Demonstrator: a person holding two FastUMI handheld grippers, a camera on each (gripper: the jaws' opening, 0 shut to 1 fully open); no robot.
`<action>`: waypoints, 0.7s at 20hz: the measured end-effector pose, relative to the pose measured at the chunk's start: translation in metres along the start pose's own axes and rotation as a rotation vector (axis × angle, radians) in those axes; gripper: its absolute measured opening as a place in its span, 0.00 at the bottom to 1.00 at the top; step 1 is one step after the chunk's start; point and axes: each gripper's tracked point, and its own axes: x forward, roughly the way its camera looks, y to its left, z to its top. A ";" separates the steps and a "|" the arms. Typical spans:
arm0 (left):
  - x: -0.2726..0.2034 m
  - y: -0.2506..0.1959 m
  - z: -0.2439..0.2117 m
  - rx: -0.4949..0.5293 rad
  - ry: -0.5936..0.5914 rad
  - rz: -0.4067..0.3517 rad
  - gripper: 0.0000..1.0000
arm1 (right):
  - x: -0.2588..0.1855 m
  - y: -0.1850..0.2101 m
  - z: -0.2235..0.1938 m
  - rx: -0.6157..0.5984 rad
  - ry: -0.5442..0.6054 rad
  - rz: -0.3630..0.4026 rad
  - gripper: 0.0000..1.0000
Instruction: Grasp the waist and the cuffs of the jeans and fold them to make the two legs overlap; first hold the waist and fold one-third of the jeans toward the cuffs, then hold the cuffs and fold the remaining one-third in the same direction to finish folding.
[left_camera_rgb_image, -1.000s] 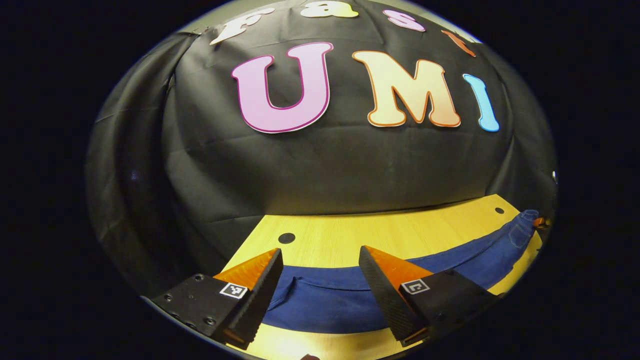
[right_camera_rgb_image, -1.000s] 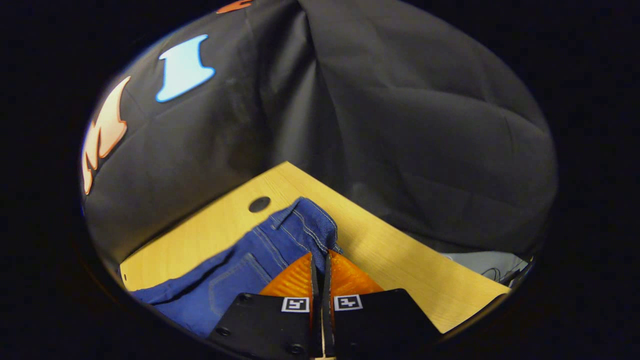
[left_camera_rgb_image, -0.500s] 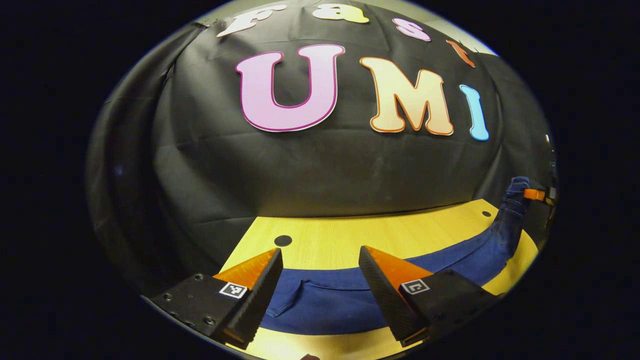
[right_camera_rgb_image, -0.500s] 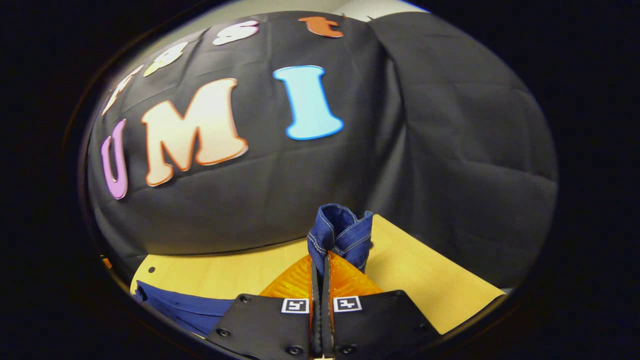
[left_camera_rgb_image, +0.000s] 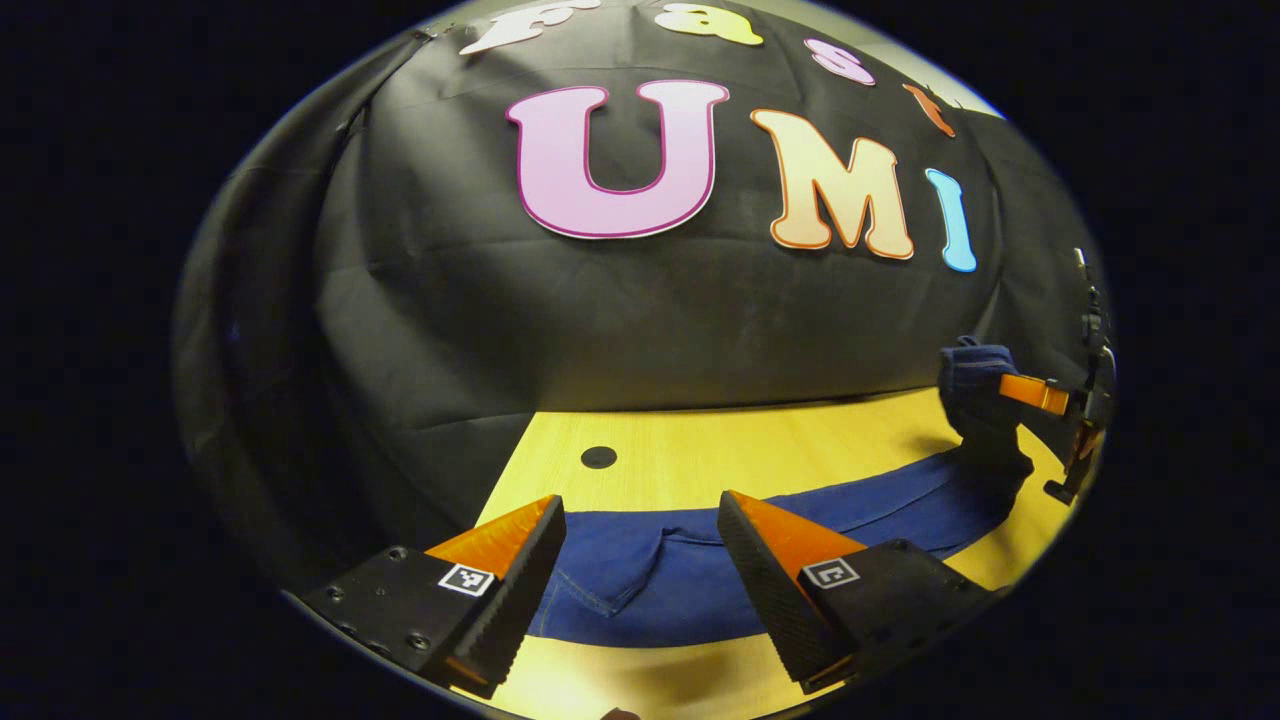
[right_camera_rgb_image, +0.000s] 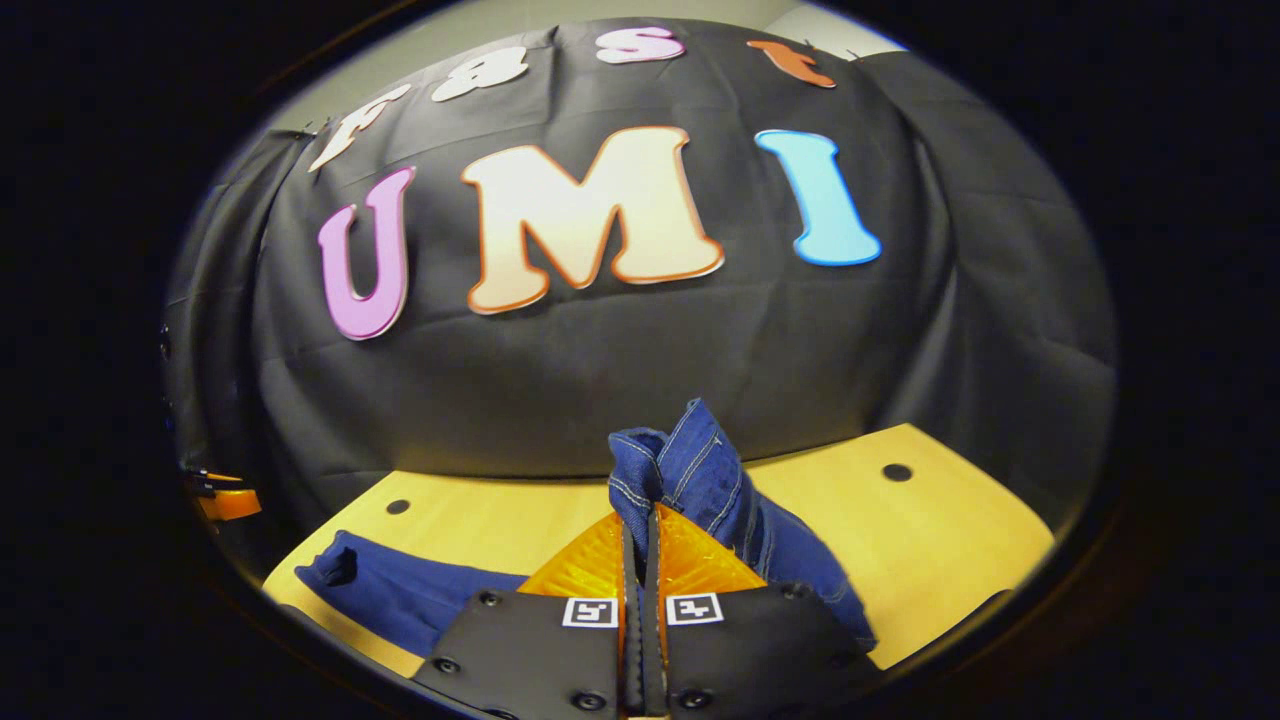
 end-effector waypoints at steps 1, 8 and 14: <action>-0.001 0.005 -0.003 0.003 0.008 -0.002 0.95 | 0.005 0.019 -0.016 -0.010 0.014 0.032 0.03; -0.005 0.033 -0.032 0.024 0.056 -0.014 0.95 | 0.014 0.089 -0.136 -0.188 0.160 0.085 0.03; 0.013 0.049 -0.065 -0.027 0.124 -0.045 0.95 | -0.014 0.119 -0.146 -0.194 0.187 0.178 0.67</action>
